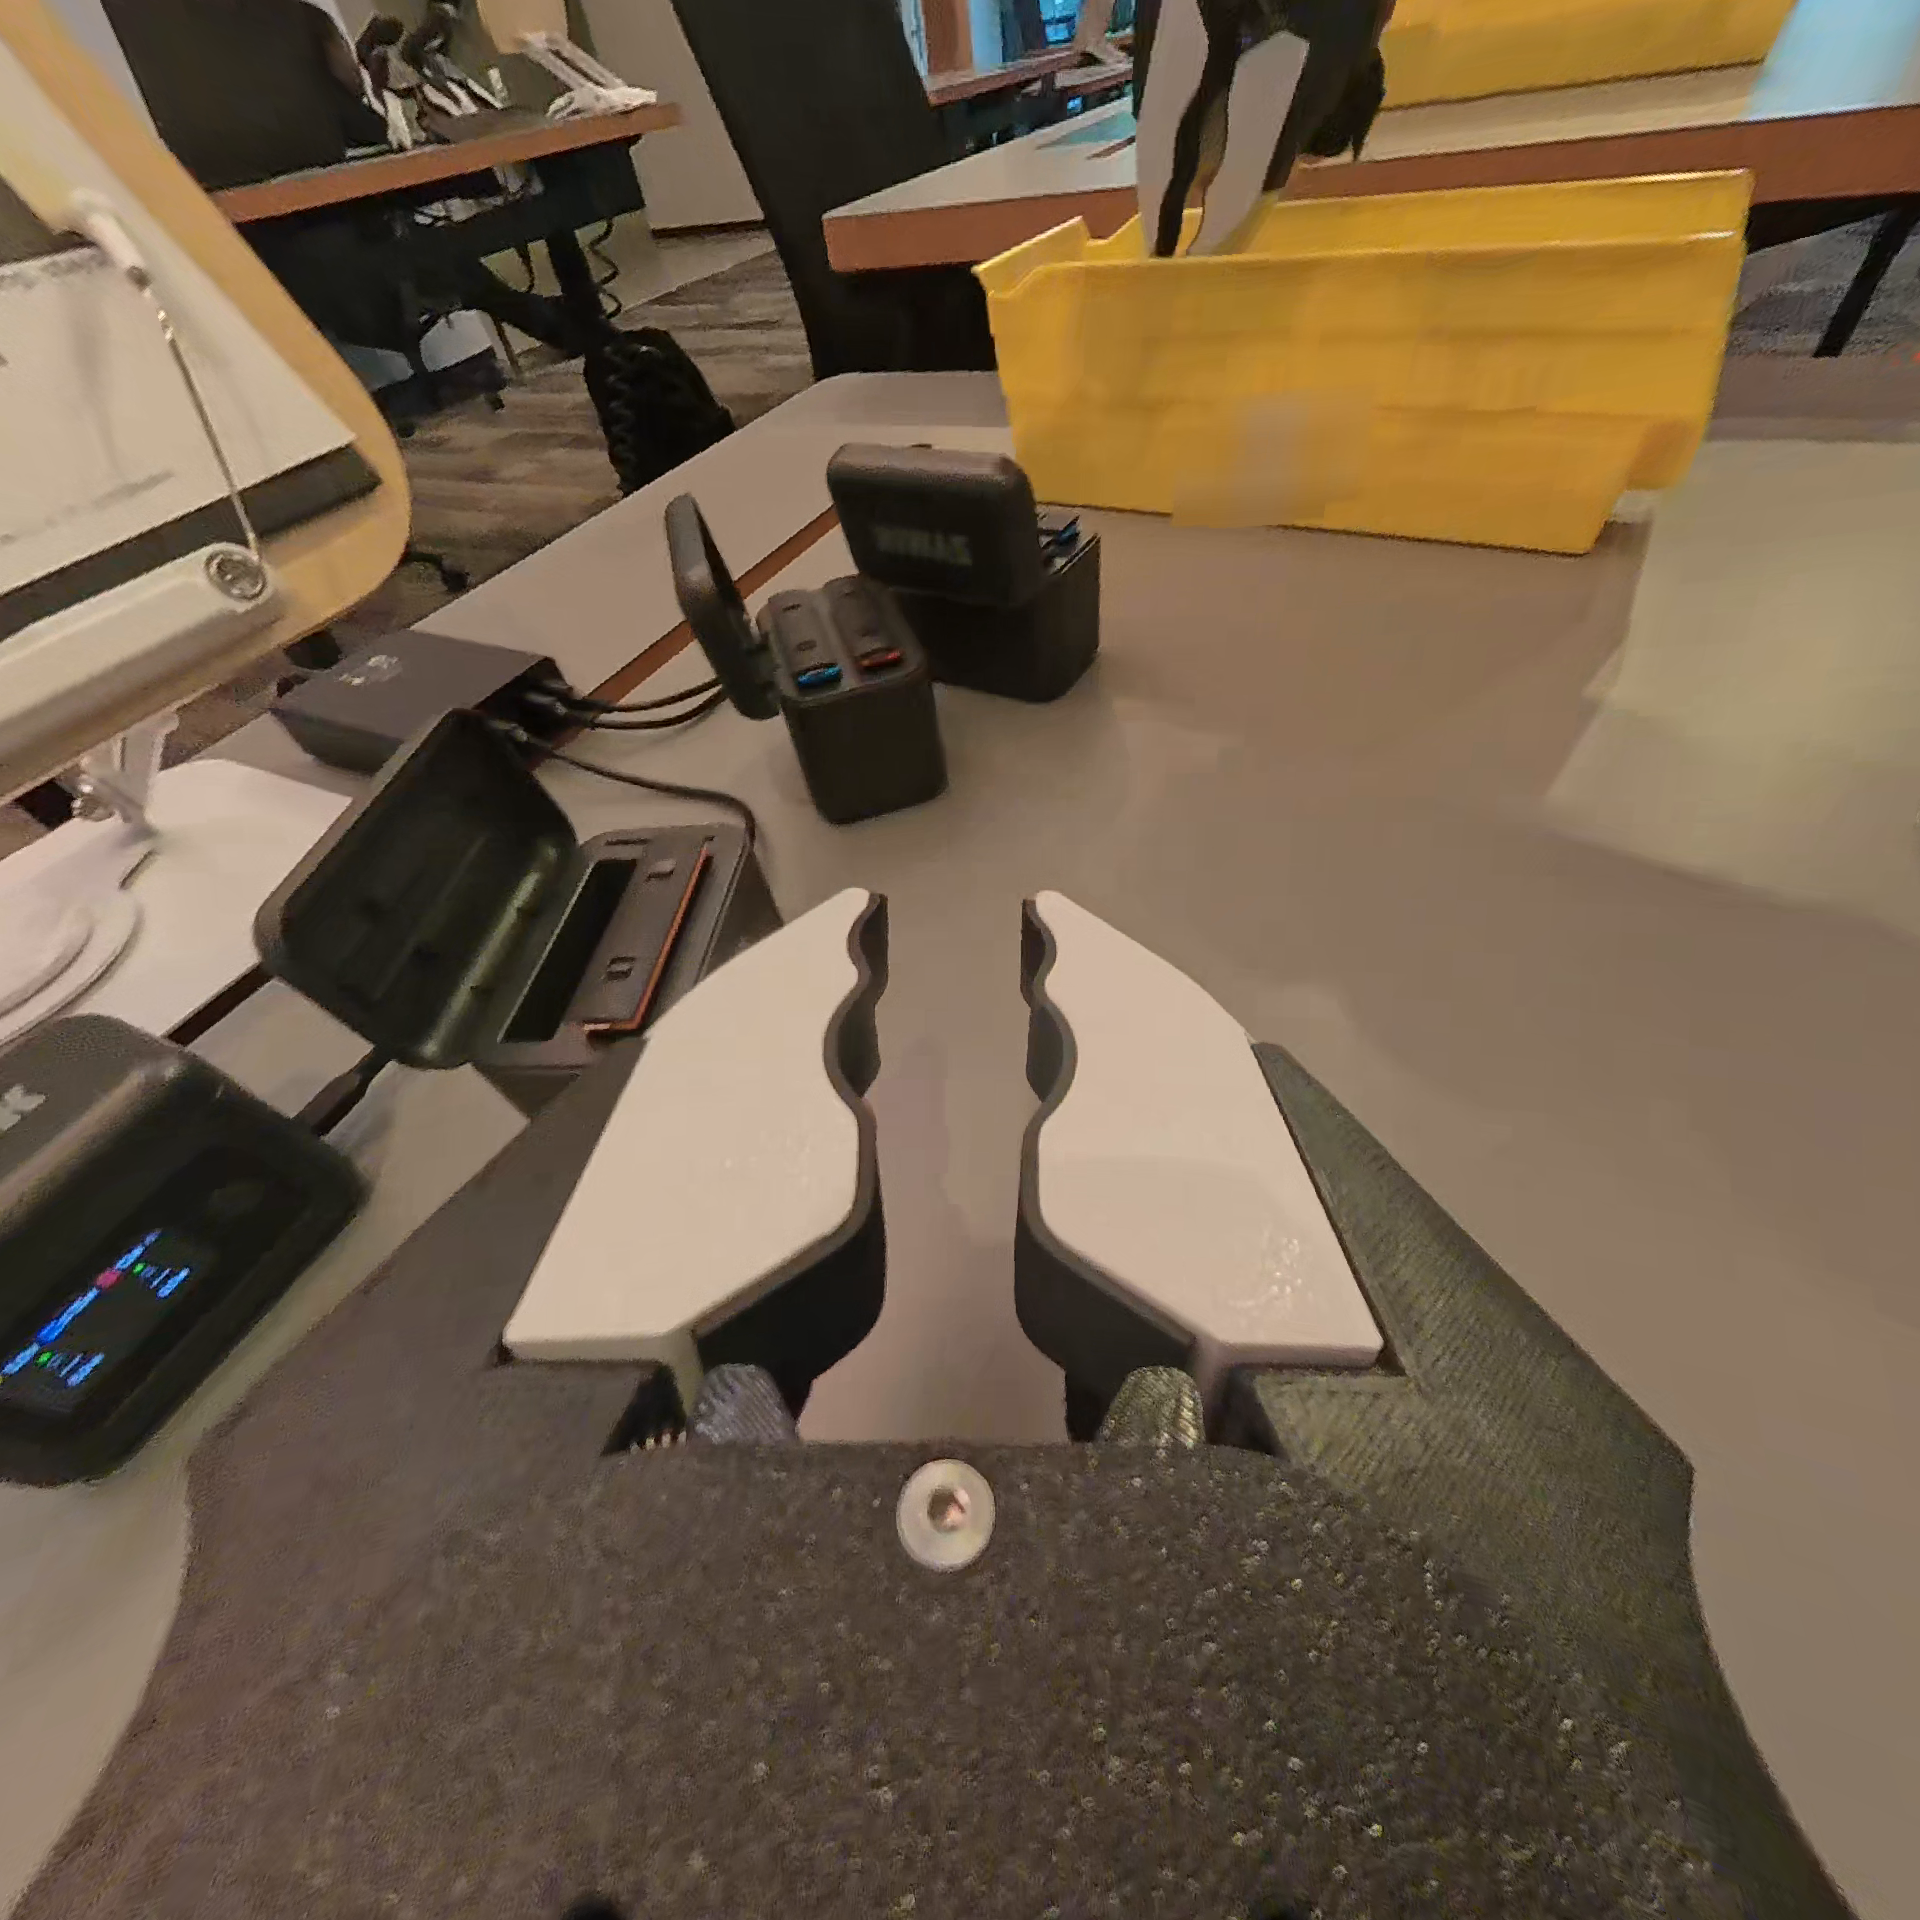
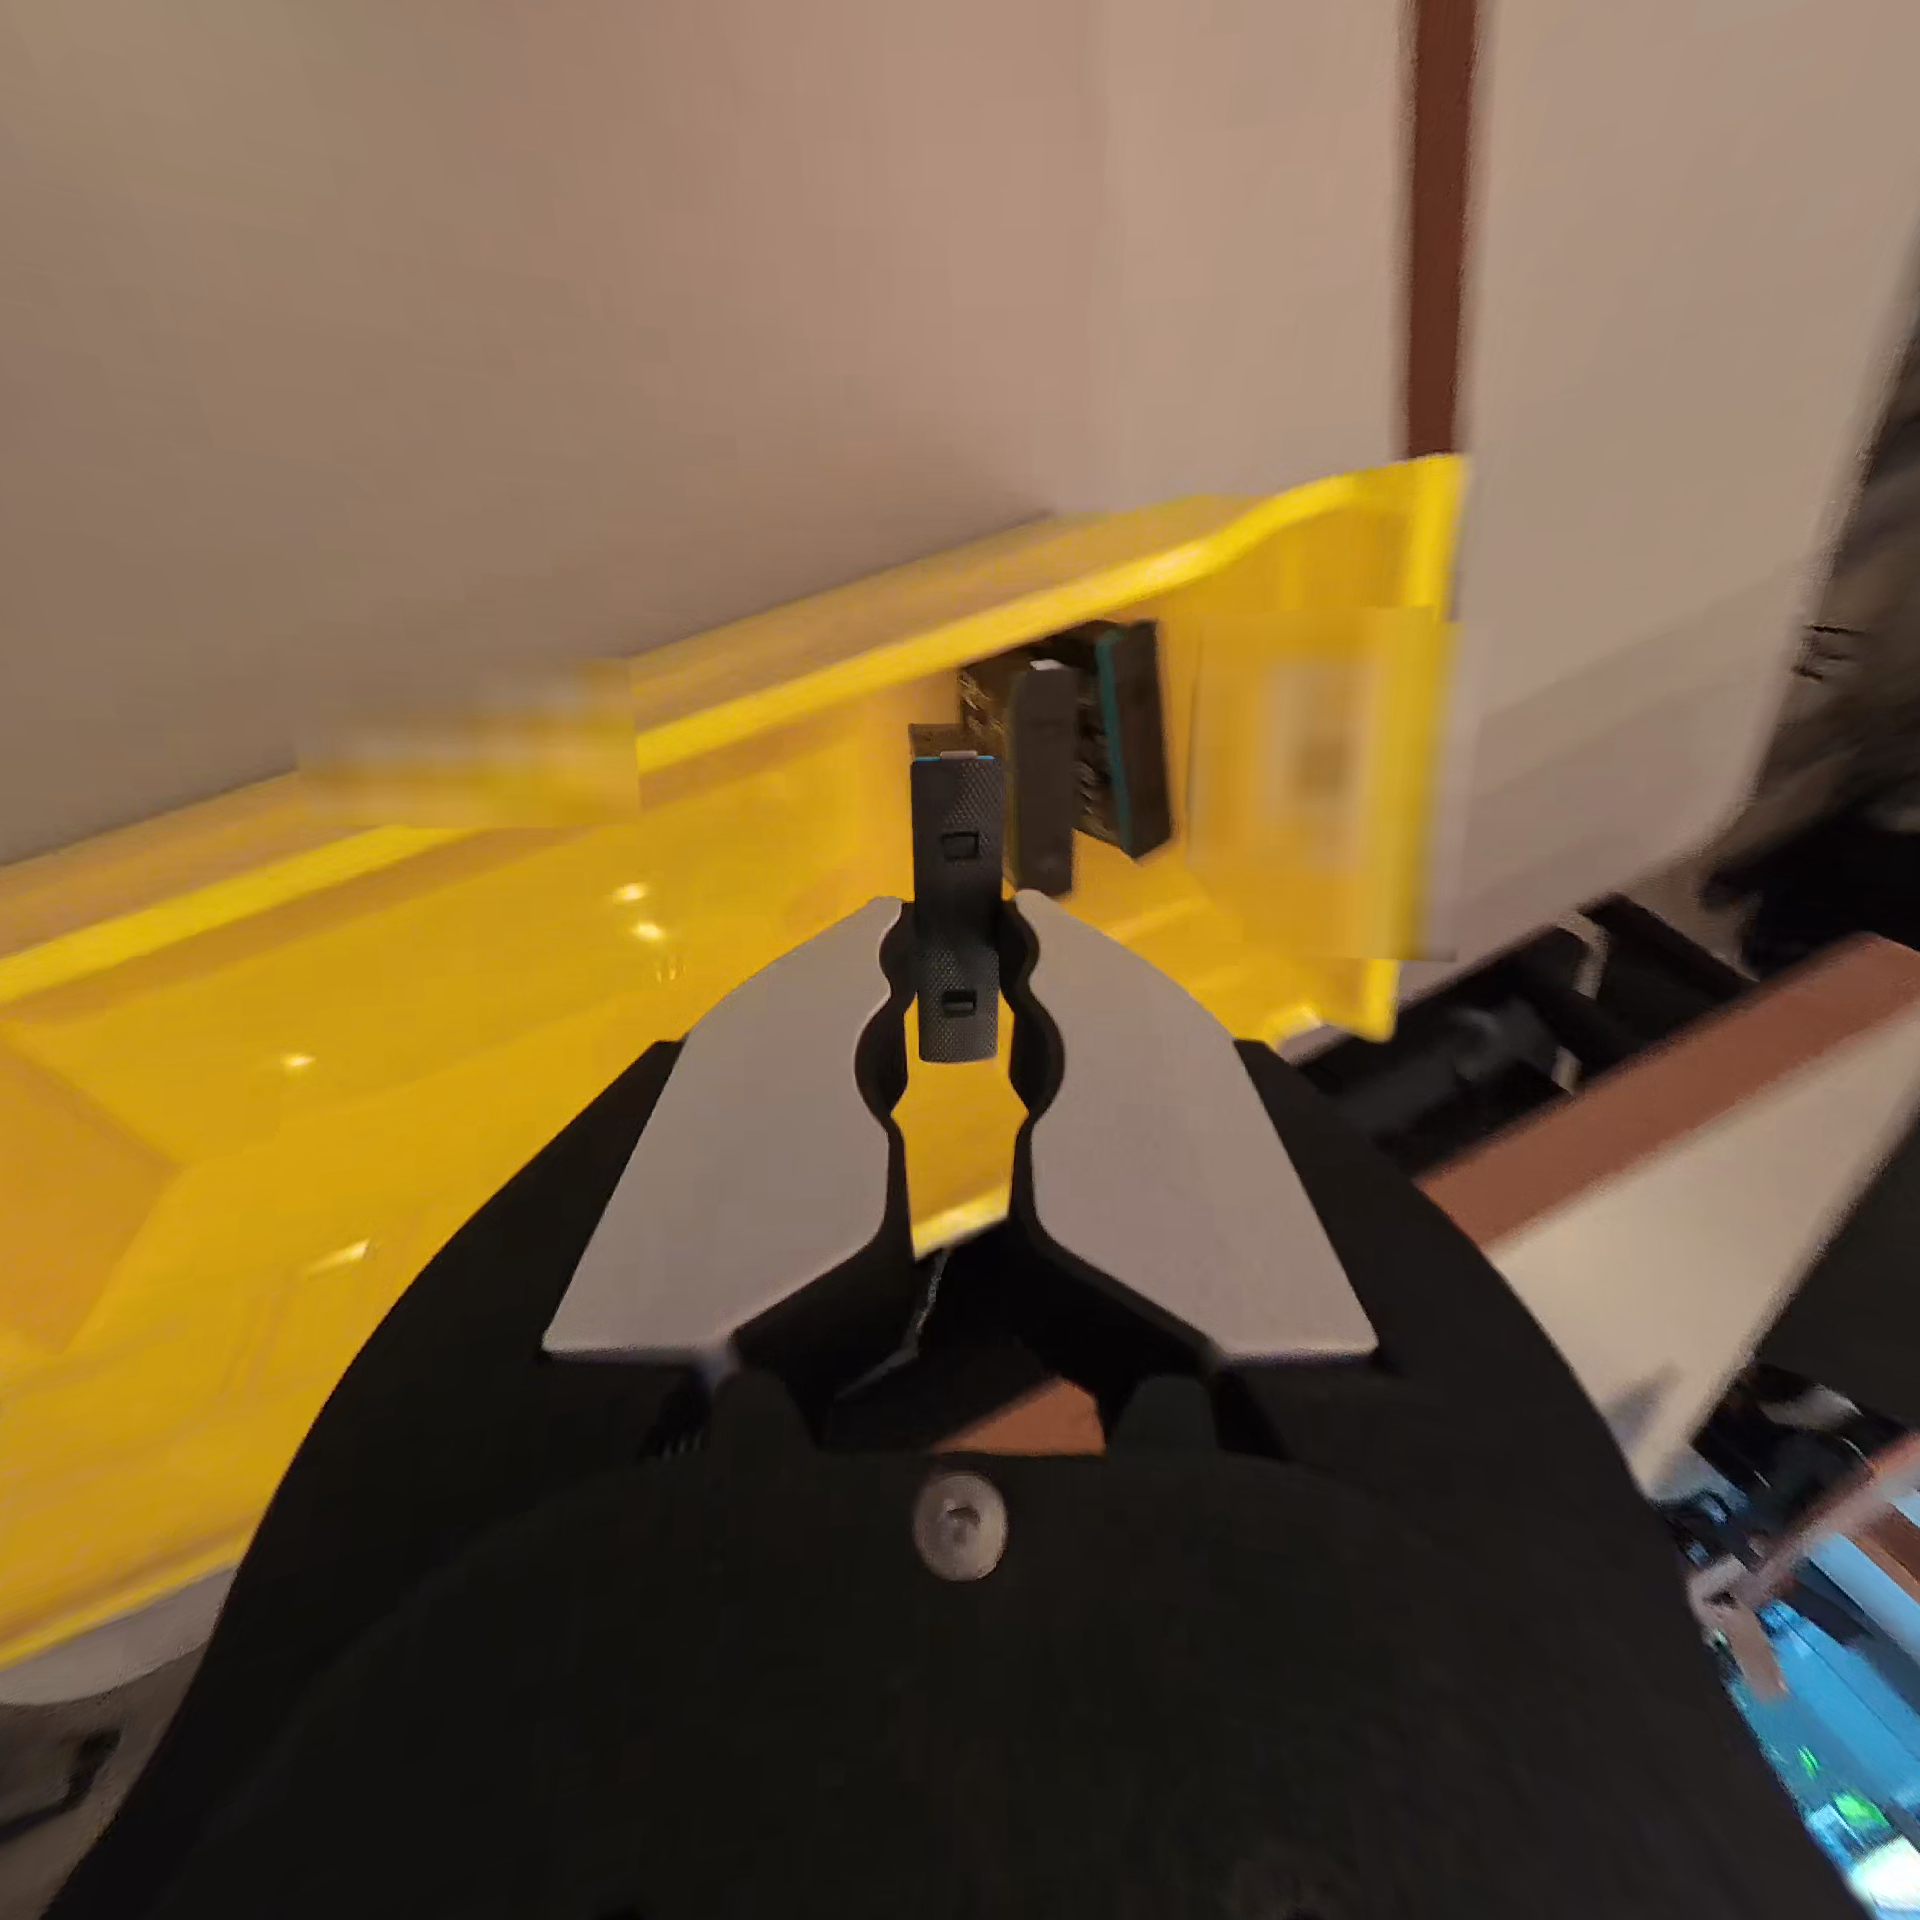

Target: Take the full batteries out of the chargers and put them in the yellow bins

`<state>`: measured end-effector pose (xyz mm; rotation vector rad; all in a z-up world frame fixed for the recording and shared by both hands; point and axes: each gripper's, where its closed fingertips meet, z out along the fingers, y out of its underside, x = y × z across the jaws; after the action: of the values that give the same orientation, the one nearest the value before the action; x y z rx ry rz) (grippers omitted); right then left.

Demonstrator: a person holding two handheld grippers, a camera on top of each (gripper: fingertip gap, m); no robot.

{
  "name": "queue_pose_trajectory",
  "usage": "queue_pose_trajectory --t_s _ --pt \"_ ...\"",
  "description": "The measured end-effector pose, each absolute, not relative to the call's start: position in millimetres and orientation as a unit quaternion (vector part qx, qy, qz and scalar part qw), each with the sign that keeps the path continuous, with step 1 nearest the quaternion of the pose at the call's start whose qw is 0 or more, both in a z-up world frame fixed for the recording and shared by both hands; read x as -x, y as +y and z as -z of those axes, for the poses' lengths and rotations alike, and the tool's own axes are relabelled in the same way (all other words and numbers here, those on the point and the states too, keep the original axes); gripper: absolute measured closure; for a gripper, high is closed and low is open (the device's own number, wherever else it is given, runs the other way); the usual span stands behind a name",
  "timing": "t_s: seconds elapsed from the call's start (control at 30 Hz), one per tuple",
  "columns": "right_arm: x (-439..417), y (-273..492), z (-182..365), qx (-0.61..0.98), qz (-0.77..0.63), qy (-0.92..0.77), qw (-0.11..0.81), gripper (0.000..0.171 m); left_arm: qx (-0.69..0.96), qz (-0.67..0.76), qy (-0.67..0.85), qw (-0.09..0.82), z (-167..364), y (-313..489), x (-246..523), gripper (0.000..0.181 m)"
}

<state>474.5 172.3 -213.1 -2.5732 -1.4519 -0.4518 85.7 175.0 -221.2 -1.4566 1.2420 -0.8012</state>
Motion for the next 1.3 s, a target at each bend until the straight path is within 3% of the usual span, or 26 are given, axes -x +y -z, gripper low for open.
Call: queue_pose_trajectory --t_s 0.3,0.9,1.1,1.3 --pt "-488 181 261 0.854 0.148 -0.498 0.025 0.156 0.621 0.318 0.503 0.51 228 189 -78 0.158" --pt "-496 199 249 0.836 0.24 -0.487 0.085 0.148 0.651 0.28 0.488 0.51 234 204 -69 0.158" --pt "-491 194 227 0.842 0.233 -0.469 0.129 0.148 0.684 0.252 0.453 0.513 238 226 -52 0.152" --pt "-457 189 171 0.849 0.188 -0.428 0.246 0.147 0.708 0.219 0.44 0.507 245 241 -42 0.14"
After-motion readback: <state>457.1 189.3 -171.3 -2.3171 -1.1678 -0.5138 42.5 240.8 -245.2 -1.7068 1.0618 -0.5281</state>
